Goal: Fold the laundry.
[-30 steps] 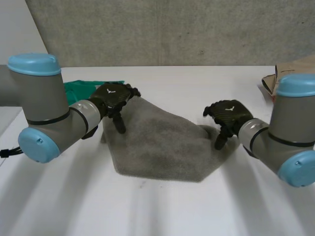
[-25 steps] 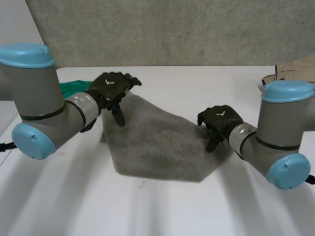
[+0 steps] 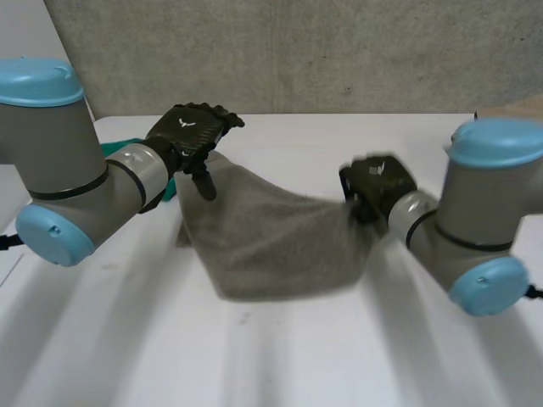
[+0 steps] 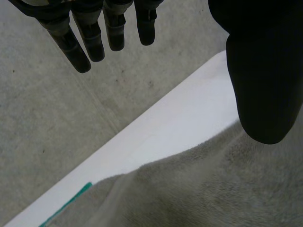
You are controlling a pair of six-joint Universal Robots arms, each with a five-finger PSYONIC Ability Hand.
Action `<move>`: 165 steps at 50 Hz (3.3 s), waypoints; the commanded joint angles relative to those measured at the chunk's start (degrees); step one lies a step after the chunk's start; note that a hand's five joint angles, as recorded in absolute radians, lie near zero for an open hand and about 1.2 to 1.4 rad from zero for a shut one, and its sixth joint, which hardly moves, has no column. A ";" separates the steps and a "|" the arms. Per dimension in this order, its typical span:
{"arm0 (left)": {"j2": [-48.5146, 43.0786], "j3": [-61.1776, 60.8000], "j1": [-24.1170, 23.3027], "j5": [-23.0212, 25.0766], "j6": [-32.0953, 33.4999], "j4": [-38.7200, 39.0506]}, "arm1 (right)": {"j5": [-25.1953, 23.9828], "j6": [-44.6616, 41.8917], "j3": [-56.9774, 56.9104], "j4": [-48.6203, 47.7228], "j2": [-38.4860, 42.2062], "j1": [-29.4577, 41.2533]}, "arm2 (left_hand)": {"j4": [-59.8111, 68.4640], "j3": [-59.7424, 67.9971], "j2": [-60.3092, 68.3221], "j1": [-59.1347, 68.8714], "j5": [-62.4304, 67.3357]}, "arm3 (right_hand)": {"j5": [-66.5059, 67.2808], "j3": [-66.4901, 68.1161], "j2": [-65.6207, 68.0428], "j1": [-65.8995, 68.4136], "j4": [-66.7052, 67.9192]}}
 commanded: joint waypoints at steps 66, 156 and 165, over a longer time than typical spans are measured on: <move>6.32 -7.76 -0.20 -15.82 -4.92 -4.81 | 6.48 -0.75 -13.48 20.87 2.26 -0.48 | -1.48 -2.15 -1.94 -1.46 -2.87 | -55.87 -57.52 -56.91 -52.81 -58.28; -5.35 24.60 2.01 -12.82 -2.27 -6.12 | -1.10 -17.70 -31.80 2.83 12.35 -6.90 | 68.52 67.85 68.06 68.54 67.13 | 14.13 12.48 13.09 17.19 11.72; 2.11 32.64 -0.19 -13.52 -9.20 3.89 | -5.29 -8.57 -40.09 -15.13 5.86 -6.98 | 68.52 67.85 68.06 68.54 67.13 | 14.13 12.48 13.09 17.19 11.72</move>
